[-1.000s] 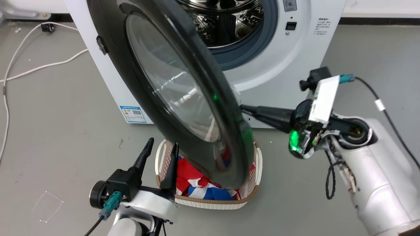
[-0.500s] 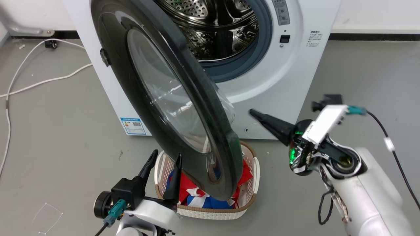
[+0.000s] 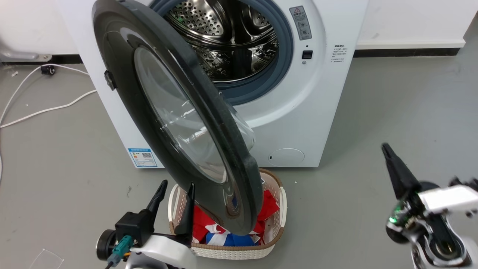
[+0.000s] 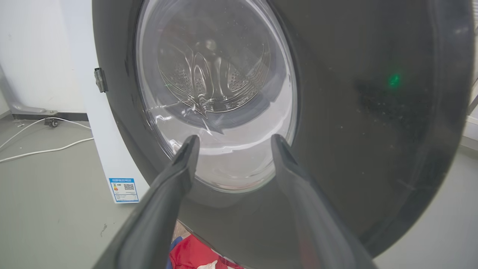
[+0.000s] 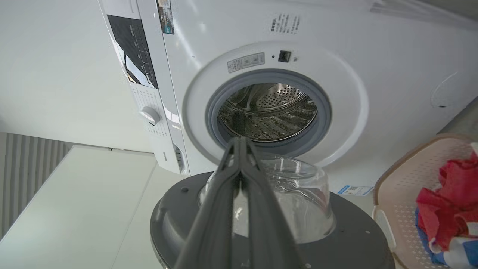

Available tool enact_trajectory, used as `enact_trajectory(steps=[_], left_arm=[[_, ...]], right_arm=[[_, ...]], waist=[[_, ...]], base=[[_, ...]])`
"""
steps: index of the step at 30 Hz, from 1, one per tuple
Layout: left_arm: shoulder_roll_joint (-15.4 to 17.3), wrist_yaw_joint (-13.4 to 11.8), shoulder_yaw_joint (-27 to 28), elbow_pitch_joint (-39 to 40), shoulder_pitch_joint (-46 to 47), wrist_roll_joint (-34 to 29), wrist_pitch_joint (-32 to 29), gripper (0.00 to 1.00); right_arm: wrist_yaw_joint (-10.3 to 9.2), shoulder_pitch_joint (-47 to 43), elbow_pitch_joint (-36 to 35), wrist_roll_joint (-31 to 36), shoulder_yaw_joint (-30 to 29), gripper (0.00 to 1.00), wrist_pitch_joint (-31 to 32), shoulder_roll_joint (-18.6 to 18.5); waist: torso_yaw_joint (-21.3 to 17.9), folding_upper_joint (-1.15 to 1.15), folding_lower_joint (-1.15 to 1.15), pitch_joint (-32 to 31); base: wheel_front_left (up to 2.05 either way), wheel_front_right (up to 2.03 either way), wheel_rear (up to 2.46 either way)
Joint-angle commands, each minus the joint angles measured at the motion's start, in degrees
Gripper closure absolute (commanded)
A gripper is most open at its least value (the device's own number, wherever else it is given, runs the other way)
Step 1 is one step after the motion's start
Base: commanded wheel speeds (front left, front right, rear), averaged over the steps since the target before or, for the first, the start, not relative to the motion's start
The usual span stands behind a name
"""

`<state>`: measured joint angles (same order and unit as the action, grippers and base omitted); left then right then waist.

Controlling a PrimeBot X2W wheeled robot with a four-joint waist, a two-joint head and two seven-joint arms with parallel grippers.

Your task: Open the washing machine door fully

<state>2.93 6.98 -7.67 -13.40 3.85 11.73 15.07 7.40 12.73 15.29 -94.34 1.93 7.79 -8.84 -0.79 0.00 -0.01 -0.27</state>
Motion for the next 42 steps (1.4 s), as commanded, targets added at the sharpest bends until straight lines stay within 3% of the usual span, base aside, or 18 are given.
enact_trajectory(steps=[1,3,4,5,7,12,19,26,30,35,42], left_arm=[[-0.04,-0.22,0.28,0.11,-0.56,-0.4,0.15,0.0],[-0.06,-0.23,0.92,0.22,-0.61,-0.51,0.15,0.0],[-0.06,-0.27,1.21,0.24,-0.66,-0.55,0.15,0.0],[-0.05,-0.26,1.55,0.27,-0.66,-0.7,0.15,0.0],[-0.05,-0.27,1.99,0.23,-0.72,-0.93,0.15,0.0],[-0.06,-0.47,2.85,0.41,-0.66,-1.45,0.15,0.0],[-0.04,-0.73,3.47,1.07,-0.32,-1.94,0.15,0.0],[-0.05,-1.01,4.0,1.65,0.05,-2.42,0.15,0.0],[-0.05,-0.95,4.29,1.67,0.27,-2.88,0.15,0.0],[-0.06,-0.84,4.4,1.37,0.36,-3.14,0.15,0.0],[-0.05,-0.73,4.28,0.76,-0.06,-3.33,0.15,0.0]], right_arm=[[0.17,-1.11,-0.68,-0.06,-0.26,1.0,-0.34,-0.17],[0.17,-4.34,-3.63,1.29,-0.79,1.0,-2.09,-0.49],[0.16,-5.95,-4.84,1.89,-0.84,0.93,-2.94,-0.45],[0.17,-7.52,-6.05,2.4,-1.09,0.55,-3.98,-0.17],[0.17,-9.93,-8.13,4.61,-1.3,0.0,-6.22,-0.26],[0.17,-13.1,-10.77,14.18,-0.56,0.0,-12.41,-0.93],[0.16,-12.35,-11.16,38.49,-2.55,0.0,-18.73,-3.51],[0.16,-11.69,-16.01,69.16,-9.41,0.0,-14.58,0.07],[0.11,-13.37,-20.46,82.11,-9.56,0.0,-11.63,2.58],[0.09,-15.8,-20.73,89.69,-7.01,0.0,-9.95,4.29],[0.09,-16.98,-17.21,90.76,-5.59,0.0,-11.75,5.51]], waist=[[-0.19,0.0,0.01,0.02],[-0.61,0.0,0.01,0.11],[-0.81,0.0,0.01,0.13],[-0.95,0.0,0.01,0.15],[-1.19,0.0,0.01,0.15],[-1.62,0.0,0.01,0.18],[-1.61,0.0,0.01,0.03],[-1.42,0.0,0.01,0.08],[-1.28,0.0,0.01,0.21],[-1.11,0.0,0.01,0.13],[-1.17,0.0,0.01,-0.15]], base=[[0.0,0.0,0.0],[0.0,0.0,0.0],[0.0,0.0,0.0],[0.0,0.0,0.0],[0.0,0.0,0.0],[0.0,0.0,0.0],[0.0,0.0,0.0],[0.0,0.0,0.0],[0.0,0.0,0.0],[0.0,0.0,0.0],[0.0,0.0,0.0]])
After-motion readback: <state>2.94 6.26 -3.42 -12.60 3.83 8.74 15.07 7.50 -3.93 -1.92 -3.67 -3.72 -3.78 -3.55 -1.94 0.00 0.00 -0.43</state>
